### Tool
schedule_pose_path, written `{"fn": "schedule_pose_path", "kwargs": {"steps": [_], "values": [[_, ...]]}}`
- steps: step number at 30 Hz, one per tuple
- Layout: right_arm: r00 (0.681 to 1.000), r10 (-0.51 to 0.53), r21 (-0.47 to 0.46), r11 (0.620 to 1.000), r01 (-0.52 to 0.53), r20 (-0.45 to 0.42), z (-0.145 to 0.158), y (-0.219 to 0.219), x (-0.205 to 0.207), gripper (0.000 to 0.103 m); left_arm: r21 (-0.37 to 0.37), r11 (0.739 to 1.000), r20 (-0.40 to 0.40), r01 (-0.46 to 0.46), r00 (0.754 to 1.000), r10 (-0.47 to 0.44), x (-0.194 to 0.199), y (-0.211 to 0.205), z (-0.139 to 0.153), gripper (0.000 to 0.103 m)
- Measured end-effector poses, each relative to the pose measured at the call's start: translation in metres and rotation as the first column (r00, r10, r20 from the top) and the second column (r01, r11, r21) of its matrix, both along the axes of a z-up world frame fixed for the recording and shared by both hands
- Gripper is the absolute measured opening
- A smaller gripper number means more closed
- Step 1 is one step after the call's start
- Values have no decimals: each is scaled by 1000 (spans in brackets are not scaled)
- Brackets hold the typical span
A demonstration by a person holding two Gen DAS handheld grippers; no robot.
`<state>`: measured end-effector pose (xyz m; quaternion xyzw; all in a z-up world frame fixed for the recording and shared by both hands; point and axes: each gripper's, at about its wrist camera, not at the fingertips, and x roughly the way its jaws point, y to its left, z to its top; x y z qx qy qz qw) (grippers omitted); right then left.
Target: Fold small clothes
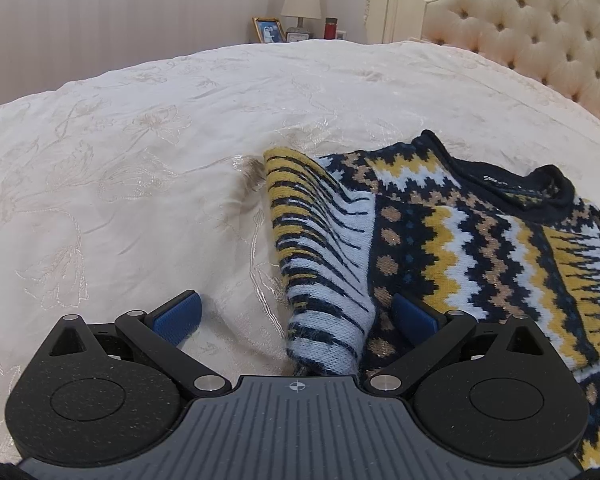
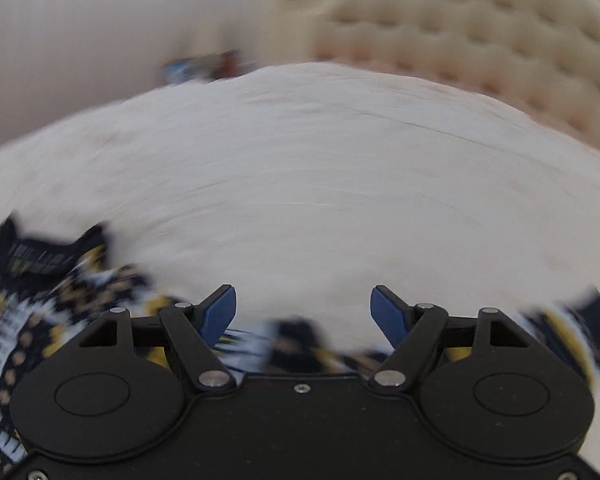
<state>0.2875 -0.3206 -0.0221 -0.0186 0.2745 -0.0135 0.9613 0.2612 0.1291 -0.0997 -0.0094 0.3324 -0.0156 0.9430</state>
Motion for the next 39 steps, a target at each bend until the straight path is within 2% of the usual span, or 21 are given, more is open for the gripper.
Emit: {"fn": "schedule_pose_path", "kwargs": {"steps": [3,5,7,10,11,13,15,17,18,20,22,24,25,27,29,30,33,36,39], "values": [[994,99,12,995,-98,-39,-7,20,23,75,-3,1000,0,0,1000,0,0,1,0,103],[989,126,30,992,-124,-79,-13,27,37,74,-5,1000,1,1,1000,-1,0,1,0,103],[982,147,47,989,-143,-120,-21,32,47,65,-7,1000,1,1,1000,-1,0,1,-1,103],[970,177,102,981,-162,-165,-32,35,51,34,-6,1000,1,1,1000,-1,0,1,-1,103],[969,180,100,981,-165,-167,-33,37,49,9,-7,1000,1,1,1000,-1,0,1,-1,103],[978,148,52,989,-142,-149,-30,41,43,10,-6,1000,1,1,1000,-1,0,1,-1,103],[993,47,12,999,-46,-108,-27,37,32,9,-7,1000,1,1,1000,-1,0,1,-1,103],[994,-41,54,997,47,-104,-30,21,28,9,-5,1000,1,1,1000,-1,0,1,-1,103],[991,-54,80,995,64,-122,-34,16,29,9,-4,1000,1,1,1000,-1,0,1,-1,103],[991,-30,100,994,44,-131,-37,20,28,14,-7,1000,2,1,1000,-1,0,1,-1,103],[996,-18,177,984,33,-84,-31,15,20,31,-9,1000,3,1,1000,-1,0,2,-1,103],[999,-52,282,958,54,-16,-24,-4,6,82,-10,1000,3,1,1000,-1,0,2,-1,103],[995,-95,320,943,85,16,-20,-16,-4,88,-8,1000,3,1,1000,-1,0,2,-1,103],[977,-210,370,912,179,46,-14,-43,-22,87,-8,1000,3,1,1000,0,0,2,-1,103],[941,-335,382,877,292,48,-11,-73,-41,87,-8,1000,3,0,1000,0,0,2,-1,103],[912,-407,384,849,362,42,-11,-89,-52,87,-8,1000,3,0,1000,0,0,2,-1,103],[810,-586,418,737,531,2,-17,-135,-84,87,-7,1000,3,0,1000,0,0,2,-1,103],[743,-668,430,657,619,-50,-31,-163,-101,87,0,1000,4,-1,1000,1,0,1,-1,103],[714,-694,469,603,646,-91,-46,-176,-111,87,1,1000,4,-1,1000,1,0,1,-1,103]]}}
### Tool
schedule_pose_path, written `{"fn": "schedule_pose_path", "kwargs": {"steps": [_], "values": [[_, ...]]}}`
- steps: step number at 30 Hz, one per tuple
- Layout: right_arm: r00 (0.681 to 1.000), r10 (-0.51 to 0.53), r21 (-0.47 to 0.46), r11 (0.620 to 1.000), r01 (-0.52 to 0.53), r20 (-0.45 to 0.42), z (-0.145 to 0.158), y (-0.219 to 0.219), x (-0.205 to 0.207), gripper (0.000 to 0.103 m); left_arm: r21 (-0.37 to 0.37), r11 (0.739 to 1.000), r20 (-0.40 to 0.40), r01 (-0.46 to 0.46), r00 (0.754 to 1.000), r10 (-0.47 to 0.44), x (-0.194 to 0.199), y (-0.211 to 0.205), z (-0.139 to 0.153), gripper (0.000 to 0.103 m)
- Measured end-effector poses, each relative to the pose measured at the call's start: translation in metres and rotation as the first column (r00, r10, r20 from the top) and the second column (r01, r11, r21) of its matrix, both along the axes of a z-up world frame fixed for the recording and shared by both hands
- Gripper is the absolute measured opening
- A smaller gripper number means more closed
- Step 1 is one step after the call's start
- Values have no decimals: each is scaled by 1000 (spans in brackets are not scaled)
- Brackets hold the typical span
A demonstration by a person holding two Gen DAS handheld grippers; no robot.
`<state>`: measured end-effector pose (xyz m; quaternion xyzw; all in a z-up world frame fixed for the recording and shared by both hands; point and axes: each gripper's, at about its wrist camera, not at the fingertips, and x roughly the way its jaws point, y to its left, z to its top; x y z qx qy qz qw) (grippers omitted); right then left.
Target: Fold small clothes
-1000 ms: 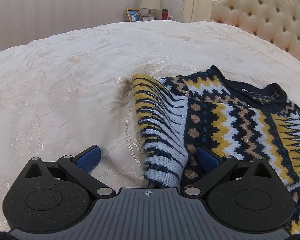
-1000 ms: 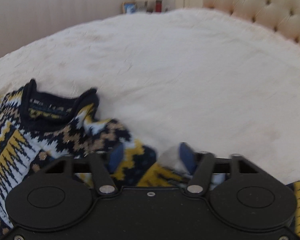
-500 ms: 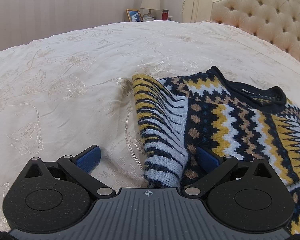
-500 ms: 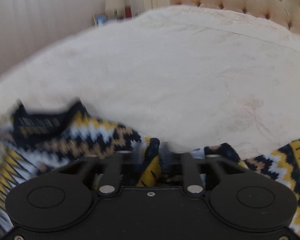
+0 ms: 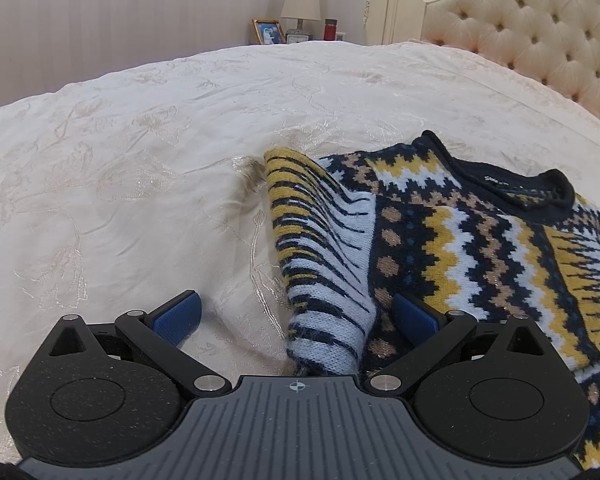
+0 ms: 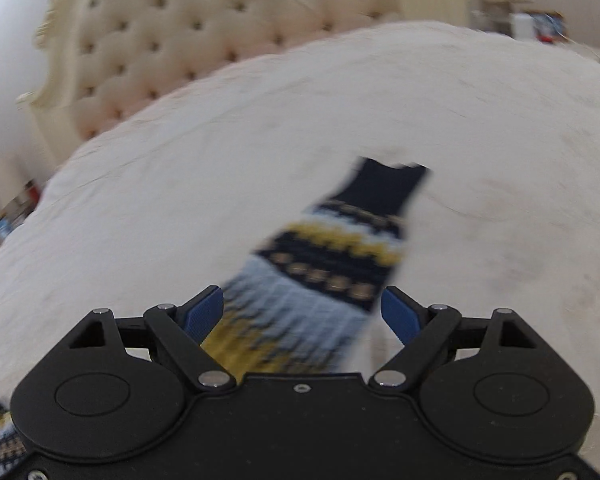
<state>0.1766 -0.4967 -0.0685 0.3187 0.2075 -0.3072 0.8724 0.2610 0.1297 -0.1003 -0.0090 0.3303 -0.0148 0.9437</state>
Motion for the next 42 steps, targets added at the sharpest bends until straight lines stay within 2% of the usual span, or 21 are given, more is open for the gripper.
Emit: {"fn": "schedule_pose_path", "kwargs": {"steps": [3,7,8,9,10,11,15,19,23,25,28,30,31,34,36,37,40,42], "values": [[999,-22,84,996,19,40,-11,-4,-4,88,1,1000,1,0,1000,0,0,0,0,103],[992,-44,131,991,28,119,-18,-8,-6,87,2,1000,2,0,1000,0,0,0,-1,103],[989,-54,158,987,32,139,-19,-11,-7,72,2,1000,3,0,1000,0,0,0,-1,103],[988,-64,195,980,35,144,-20,-15,-5,45,2,1000,4,0,1000,0,1,0,-1,103],[987,-73,236,971,38,142,-23,-19,-4,23,2,1000,3,0,1000,0,1,0,-1,103],[985,-82,267,963,39,152,-22,-20,-7,16,2,1000,3,1,1000,-1,1,0,-2,103],[984,-57,190,981,24,170,4,-7,-24,16,-5,1000,4,1,1000,-1,0,2,-2,103],[974,-68,144,989,37,215,36,4,-64,15,-1,1000,3,0,1000,0,0,1,-2,103],[974,-83,85,994,67,210,66,12,-96,15,1,1000,-1,3,1000,-3,0,1,-1,103],[976,-61,62,997,49,209,82,19,-102,15,-9,1000,-6,14,1000,-14,1,2,2,102],[980,1,-10,1000,1,199,109,38,-96,15,-50,998,-47,40,998,-43,2,7,14,101],[978,76,-85,995,-60,195,132,58,-84,16,-112,993,-72,46,996,-55,1,12,28,101],[974,126,-131,986,-102,188,143,71,-76,16,-157,987,-59,40,997,-50,-3,15,39,101],[944,295,-292,925,-244,147,172,126,-57,16,-223,974,-4,47,999,-49,-16,22,66,101],[901,424,-396,846,-358,90,182,173,-45,16,-231,971,20,69,998,-66,-23,25,78,101],[873,485,-443,793,-419,44,181,199,-40,16,-233,969,21,77,997,-74,-25,26,80,101],[751,647,-532,593,-604,-132,156,283,-28,17,-236,968,-14,81,996,-86,-29,29,73,101],[666,715,-485,516,-706,-210,122,321,-21,19,-228,971,-49,72,995,-85,-32,31,65,101]]}}
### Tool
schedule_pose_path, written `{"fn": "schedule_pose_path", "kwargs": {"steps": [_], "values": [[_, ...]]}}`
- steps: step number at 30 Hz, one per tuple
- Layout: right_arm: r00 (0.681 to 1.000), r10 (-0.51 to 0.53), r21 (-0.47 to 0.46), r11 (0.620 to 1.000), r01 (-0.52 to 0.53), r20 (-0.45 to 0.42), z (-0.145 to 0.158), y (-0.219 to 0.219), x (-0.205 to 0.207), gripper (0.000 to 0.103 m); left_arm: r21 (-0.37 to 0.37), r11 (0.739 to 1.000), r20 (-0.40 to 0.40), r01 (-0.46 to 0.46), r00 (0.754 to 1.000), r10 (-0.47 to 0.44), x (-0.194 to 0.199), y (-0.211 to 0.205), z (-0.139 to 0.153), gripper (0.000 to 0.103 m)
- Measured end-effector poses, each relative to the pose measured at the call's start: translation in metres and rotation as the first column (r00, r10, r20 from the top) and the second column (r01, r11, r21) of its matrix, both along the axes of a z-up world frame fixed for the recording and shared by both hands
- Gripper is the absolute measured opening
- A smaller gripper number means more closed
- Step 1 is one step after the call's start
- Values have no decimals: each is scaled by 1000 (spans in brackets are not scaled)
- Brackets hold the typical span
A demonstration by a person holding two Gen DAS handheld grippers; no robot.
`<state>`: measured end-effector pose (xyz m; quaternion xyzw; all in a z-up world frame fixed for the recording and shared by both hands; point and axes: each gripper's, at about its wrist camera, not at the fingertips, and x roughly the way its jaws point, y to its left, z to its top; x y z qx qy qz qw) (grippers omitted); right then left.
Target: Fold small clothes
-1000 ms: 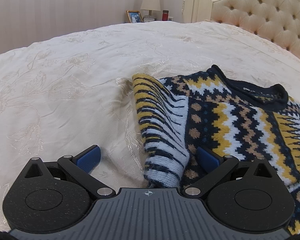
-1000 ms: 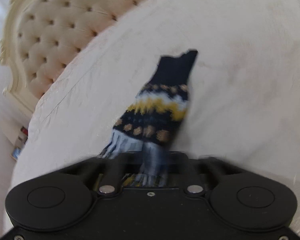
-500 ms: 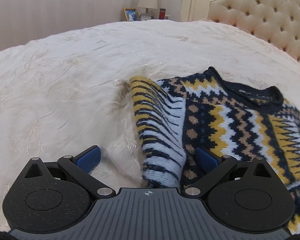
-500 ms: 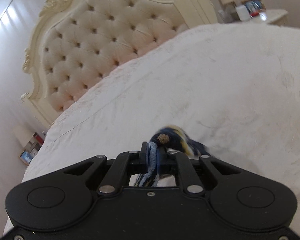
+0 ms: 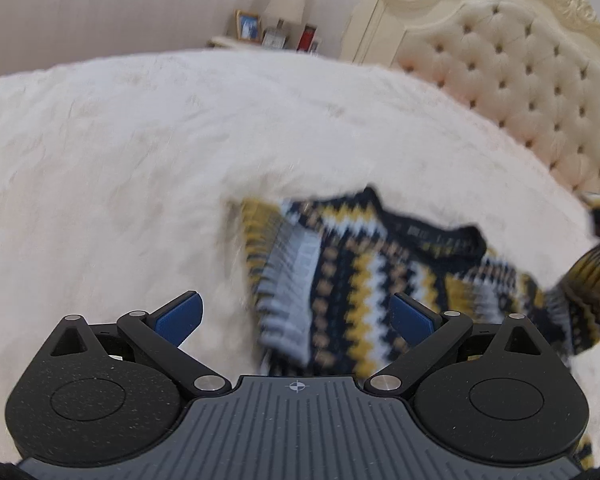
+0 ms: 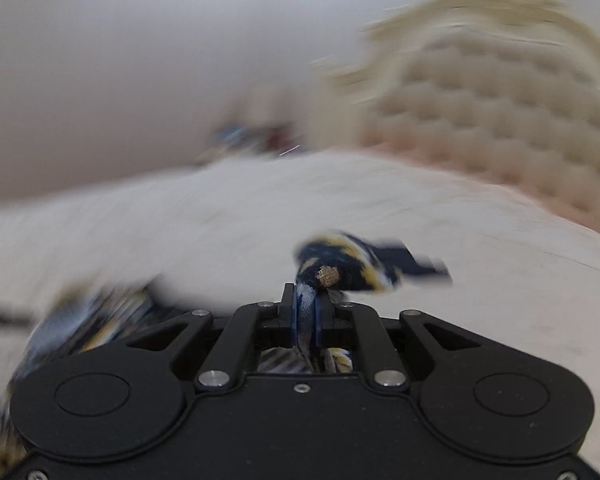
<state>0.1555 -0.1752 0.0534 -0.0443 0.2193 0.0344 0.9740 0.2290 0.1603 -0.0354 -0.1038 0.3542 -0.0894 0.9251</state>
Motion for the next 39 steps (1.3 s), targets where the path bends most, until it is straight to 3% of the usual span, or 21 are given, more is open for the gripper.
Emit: {"fn": "schedule_pose_path", "kwargs": {"steps": [2,5,9,14,16,20,22,25,27,29,32,33,35,37,39], "values": [[991,65,13,998,-64,-120,-40,27,8,19,-3,1000,-24,4,1000,-4,0,2,-6,101],[962,123,17,992,-123,-244,-85,51,11,32,-8,1000,-32,12,999,-12,-3,2,-5,101],[959,124,84,991,-106,-255,-93,35,2,58,7,999,-22,32,999,-32,-5,-2,-2,101],[982,78,224,974,-39,-169,-71,6,-3,63,-22,997,-46,73,996,-74,-5,-16,-5,101],[985,90,320,947,-38,-149,-72,-2,0,68,9,995,-46,94,995,-94,-9,-27,-5,101],[971,173,510,858,-66,-166,-90,-1,17,68,57,989,-60,137,989,-134,-16,-44,-4,101],[955,225,551,830,-85,-191,-104,6,25,68,67,987,-70,144,988,-139,-21,-48,-3,101],[927,333,470,855,-220,-171,-102,26,23,68,89,984,-88,155,985,-148,-27,-53,1,101],[880,450,393,844,-364,-151,-90,42,15,68,98,983,-90,155,985,-146,-31,-55,6,101],[840,523,212,846,-490,-145,-79,64,-1,68,92,984,-96,151,985,-142,-33,-57,11,101],[758,616,-45,769,-637,-214,-77,99,-25,68,63,987,-111,151,983,-144,-34,-63,17,101],[732,637,-90,736,-671,-244,-80,106,-34,68,51,987,-119,152,982,-145,-34,-65,18,101],[685,675,-87,692,-717,-272,-83,111,-41,66,41,988,-130,151,981,-145,-34,-70,19,101],[719,654,-58,729,-682,-234,-81,103,-42,66,48,987,-139,154,980,-146,-35,-75,19,101],[793,582,2,807,-591,-180,-74,87,-31,69,60,987,-146,150,979,-140,-37,-79,19,101]]}}
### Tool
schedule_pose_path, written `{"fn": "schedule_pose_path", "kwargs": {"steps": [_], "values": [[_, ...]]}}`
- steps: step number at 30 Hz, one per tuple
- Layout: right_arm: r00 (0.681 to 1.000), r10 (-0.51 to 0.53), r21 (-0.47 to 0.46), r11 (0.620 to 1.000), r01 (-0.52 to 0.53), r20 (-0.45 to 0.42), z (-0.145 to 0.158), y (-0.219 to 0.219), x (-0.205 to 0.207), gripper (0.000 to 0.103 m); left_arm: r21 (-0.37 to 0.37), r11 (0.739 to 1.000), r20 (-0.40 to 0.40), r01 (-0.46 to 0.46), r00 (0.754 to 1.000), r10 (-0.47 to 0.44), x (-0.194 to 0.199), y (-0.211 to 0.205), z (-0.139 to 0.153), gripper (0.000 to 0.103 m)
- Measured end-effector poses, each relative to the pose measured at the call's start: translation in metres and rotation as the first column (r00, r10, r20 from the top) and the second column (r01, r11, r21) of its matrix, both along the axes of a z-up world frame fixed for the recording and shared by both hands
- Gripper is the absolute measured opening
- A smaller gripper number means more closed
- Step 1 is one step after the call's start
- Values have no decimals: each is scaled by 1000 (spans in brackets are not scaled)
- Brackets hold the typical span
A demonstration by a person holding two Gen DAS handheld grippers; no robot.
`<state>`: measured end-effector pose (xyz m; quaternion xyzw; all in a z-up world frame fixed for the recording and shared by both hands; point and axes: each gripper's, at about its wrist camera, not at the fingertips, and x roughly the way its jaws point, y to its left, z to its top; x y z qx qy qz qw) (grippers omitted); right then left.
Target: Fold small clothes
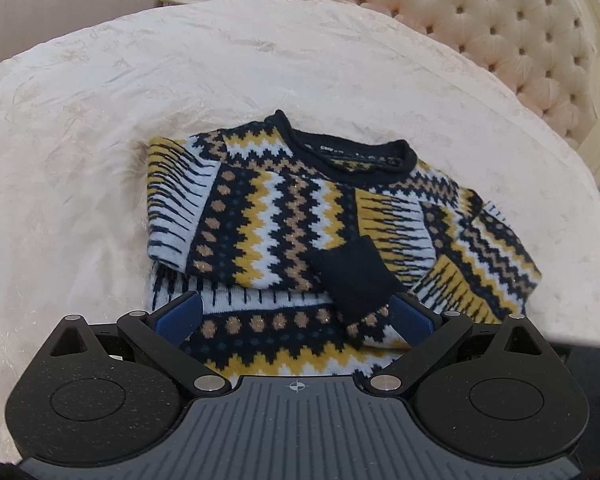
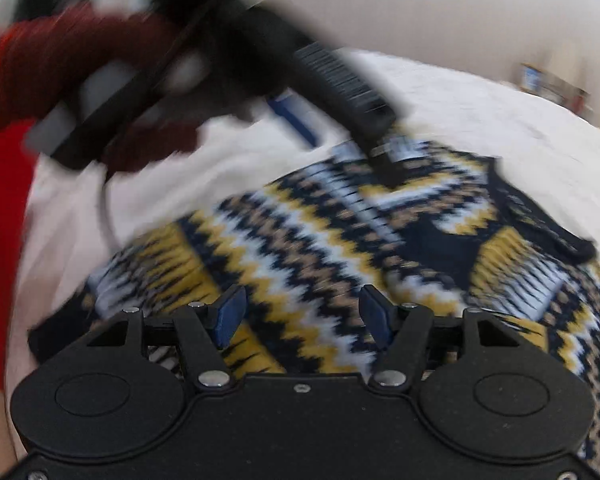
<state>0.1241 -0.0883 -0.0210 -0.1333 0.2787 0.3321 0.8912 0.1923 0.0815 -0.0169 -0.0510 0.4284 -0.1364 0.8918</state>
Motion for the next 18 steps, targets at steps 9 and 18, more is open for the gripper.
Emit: {"fn": "schedule_pose_path", "kwargs": {"steps": [9,18], "values": [[883,-285,337,845,416,-374,-36,-65,57,77,11,1000,-27,-17,999,17,-6,-3,-2,101],[986,49,270,963,-3,-162,-8,-14,24,76,-15,999,-64,-47,997,46,-2,3,-7,101]]}}
